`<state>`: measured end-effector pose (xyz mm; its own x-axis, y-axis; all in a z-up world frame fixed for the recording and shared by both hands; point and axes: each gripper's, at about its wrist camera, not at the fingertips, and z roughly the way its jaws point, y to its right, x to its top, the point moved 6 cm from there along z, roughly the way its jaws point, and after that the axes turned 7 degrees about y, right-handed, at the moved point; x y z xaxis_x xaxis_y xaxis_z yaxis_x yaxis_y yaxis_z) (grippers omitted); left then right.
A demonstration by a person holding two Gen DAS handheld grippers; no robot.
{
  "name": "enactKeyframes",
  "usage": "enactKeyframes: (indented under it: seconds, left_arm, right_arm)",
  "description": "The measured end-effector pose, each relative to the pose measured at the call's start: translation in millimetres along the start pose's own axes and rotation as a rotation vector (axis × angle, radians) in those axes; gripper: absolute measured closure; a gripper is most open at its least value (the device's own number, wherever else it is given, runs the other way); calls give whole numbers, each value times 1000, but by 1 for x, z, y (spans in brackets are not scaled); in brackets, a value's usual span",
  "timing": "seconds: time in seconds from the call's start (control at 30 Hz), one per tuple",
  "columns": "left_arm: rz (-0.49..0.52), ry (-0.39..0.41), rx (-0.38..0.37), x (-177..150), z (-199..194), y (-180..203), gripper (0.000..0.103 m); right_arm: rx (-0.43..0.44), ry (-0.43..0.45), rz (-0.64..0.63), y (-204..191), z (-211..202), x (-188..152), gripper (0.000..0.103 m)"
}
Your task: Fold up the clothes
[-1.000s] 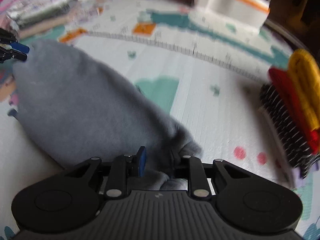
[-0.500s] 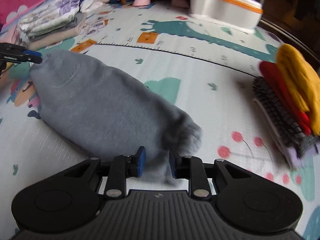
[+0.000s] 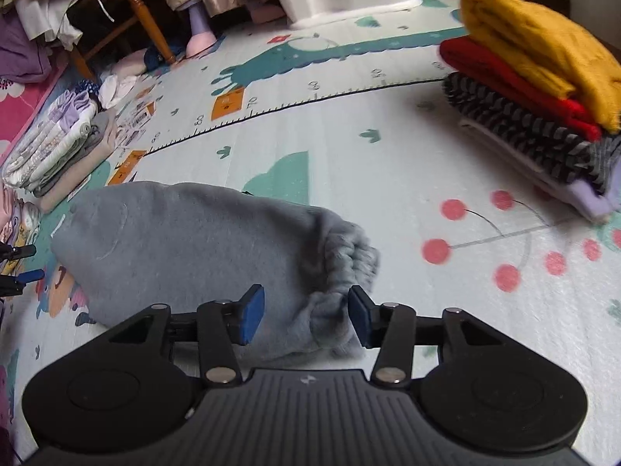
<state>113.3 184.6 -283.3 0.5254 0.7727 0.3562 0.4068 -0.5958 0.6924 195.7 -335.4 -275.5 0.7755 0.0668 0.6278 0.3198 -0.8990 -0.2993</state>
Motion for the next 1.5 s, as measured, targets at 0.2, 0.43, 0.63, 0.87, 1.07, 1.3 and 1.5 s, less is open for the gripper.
enactKeyframes:
  seconds: [0.2,0.43,0.63,0.87,1.07,1.3,1.5]
  left_arm:
    - [-70,-3,-33,1,23,-3,38]
    - [-149,44,-112,5,35,-2,38]
    - [-147,41,-134,-10,44,6,40]
    - [-27,57,-95,9,37,18,80]
    - [150,120,-105,26,16,54,80]
    - [572,213,-141,-3,-11,159,81]
    - [935,255,-204,-67,-18,238,82]
  right_arm:
    - [-12,-44,29,9,19,-2,48]
    - [-18,-110,78,21,21,-15,57]
    - [10,-54,123,27,11,-8,56]
    - [25,-49,136,28,15,-8,56]
    - [70,-67,110,12,20,-9,59]
    - [87,-85,111,7,23,-9,62]
    - [112,-89,135,10,20,-10,63]
